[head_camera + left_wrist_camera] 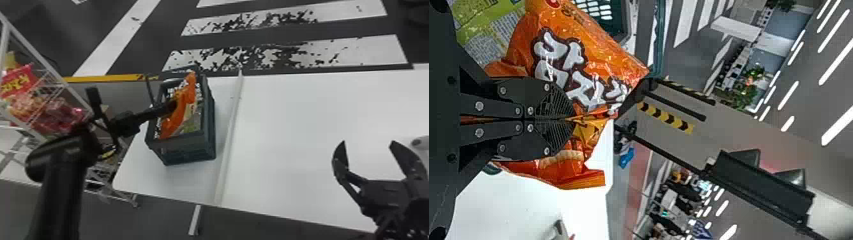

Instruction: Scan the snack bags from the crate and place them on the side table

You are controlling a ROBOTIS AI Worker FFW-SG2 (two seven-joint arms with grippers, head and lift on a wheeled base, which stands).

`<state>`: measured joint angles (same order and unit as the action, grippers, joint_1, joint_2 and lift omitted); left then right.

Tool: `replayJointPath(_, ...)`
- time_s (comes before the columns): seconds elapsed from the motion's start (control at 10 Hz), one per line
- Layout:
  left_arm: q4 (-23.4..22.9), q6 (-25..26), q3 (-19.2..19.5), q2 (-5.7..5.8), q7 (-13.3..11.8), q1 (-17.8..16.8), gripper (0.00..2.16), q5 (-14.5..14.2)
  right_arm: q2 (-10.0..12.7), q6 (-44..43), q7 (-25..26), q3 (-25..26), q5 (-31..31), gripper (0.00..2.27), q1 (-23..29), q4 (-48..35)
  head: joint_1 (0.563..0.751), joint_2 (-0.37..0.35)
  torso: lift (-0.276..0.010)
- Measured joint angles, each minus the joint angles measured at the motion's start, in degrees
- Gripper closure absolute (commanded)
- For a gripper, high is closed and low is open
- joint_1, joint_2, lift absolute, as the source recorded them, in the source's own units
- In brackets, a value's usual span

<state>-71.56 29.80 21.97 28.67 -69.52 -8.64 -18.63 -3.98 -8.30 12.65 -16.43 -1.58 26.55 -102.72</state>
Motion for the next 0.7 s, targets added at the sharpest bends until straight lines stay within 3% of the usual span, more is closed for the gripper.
replayJointPath(0.3,-0.96,5.41,4.71,-0.01,-0.33,2.0,2.14,-9.08,0.02,0.0,0.0,-0.02,0.0,0.08,-0.04,0.03,0.695,0.35,-0.05)
replayJointPath(0.4,-3.1,6.33,5.17,-0.21,0.26,3.26,2.14,-10.36,0.02,0.17,0.0,-0.07,0.0,0.08,-0.09,0.02,0.695,0.35,-0.05)
replayJointPath(0.5,-6.9,7.36,5.38,-1.28,0.91,4.77,2.14,-10.67,0.0,0.36,0.0,-0.09,0.0,0.08,-0.13,-0.01,0.695,0.342,-0.05)
replayJointPath(0.7,-15.67,8.54,5.27,-5.56,2.1,7.6,2.14,-10.75,0.01,0.69,0.05,-0.16,-0.28,0.08,-0.02,-0.22,0.695,0.293,-0.05)
